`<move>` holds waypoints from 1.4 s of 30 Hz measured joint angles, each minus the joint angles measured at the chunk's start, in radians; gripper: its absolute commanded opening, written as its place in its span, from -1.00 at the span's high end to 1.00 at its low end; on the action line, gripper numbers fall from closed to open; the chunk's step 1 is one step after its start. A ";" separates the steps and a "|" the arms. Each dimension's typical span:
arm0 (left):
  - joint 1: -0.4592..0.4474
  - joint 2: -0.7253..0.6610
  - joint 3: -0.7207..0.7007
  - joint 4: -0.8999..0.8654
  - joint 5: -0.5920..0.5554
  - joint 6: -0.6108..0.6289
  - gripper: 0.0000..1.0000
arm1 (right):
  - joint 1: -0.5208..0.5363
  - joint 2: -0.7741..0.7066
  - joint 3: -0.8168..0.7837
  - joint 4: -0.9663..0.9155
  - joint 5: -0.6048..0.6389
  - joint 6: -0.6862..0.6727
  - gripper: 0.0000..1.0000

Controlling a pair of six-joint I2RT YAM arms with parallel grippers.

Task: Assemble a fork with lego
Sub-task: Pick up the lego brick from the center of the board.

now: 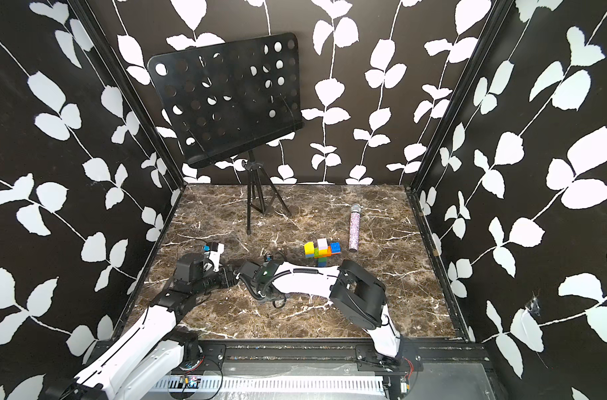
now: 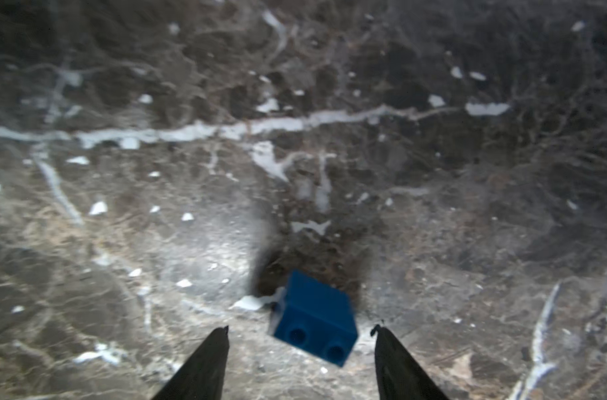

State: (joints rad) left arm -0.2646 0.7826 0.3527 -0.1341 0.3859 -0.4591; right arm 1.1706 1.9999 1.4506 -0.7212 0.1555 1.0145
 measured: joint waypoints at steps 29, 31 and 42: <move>0.004 0.180 0.066 -0.014 0.112 0.026 -0.07 | -0.142 -0.241 -0.264 -0.140 -0.233 -1.096 0.64; 0.004 0.191 0.071 -0.013 0.112 0.024 -0.07 | -0.144 -0.229 -0.271 -0.150 -0.230 -1.191 0.52; 0.004 0.224 0.090 -0.013 0.111 0.026 -0.03 | -0.189 -0.191 -0.275 -0.171 -0.266 -1.394 0.12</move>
State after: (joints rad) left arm -0.2607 1.0065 0.4431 -0.1467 0.4973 -0.4332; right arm 0.9813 1.8091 1.1751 -0.8917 -0.1104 -0.3790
